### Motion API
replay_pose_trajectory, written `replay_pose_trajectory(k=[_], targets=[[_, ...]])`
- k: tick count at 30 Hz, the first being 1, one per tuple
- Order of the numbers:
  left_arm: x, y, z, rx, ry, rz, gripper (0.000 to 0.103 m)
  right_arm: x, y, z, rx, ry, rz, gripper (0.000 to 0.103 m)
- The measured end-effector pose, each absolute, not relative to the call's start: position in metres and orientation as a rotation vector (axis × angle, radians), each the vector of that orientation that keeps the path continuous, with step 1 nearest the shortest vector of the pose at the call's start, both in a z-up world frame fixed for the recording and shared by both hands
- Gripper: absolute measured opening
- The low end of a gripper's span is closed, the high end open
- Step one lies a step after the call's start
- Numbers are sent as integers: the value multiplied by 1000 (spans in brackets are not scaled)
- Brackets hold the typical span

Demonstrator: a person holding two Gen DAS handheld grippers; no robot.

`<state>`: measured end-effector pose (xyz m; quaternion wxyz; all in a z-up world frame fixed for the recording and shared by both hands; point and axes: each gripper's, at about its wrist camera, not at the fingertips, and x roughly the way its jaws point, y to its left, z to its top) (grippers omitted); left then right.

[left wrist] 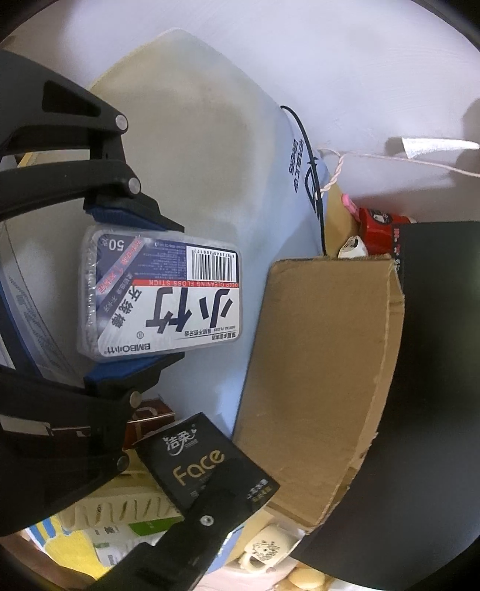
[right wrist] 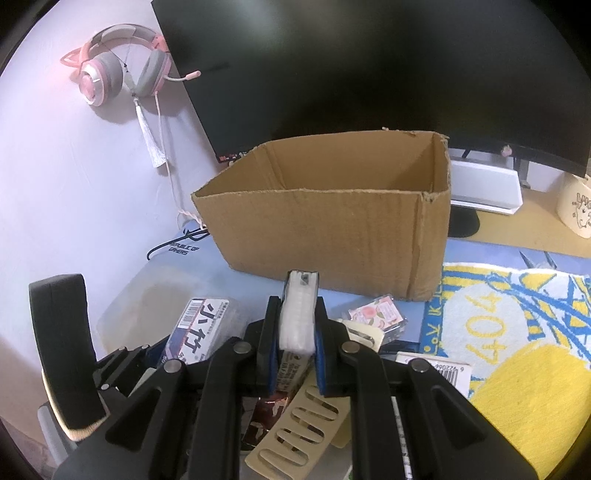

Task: Organize objects
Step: 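Lift the floss-pick box with the left gripper while the right gripper carries the white packet toward the cardboard box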

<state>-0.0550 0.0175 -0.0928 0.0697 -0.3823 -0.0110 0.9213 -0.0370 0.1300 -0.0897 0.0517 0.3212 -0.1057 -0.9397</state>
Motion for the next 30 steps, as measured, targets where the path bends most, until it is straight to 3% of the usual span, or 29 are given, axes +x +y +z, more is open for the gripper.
replay_pose_trajectory(k=[17, 30], targets=[[-52, 9, -55, -979, -74, 2846, 56, -27, 147, -41, 809, -346, -2929, 17], [-43, 4, 18, -697, -55, 2907, 56, -26, 151, 12, 694, -256, -2999, 17]])
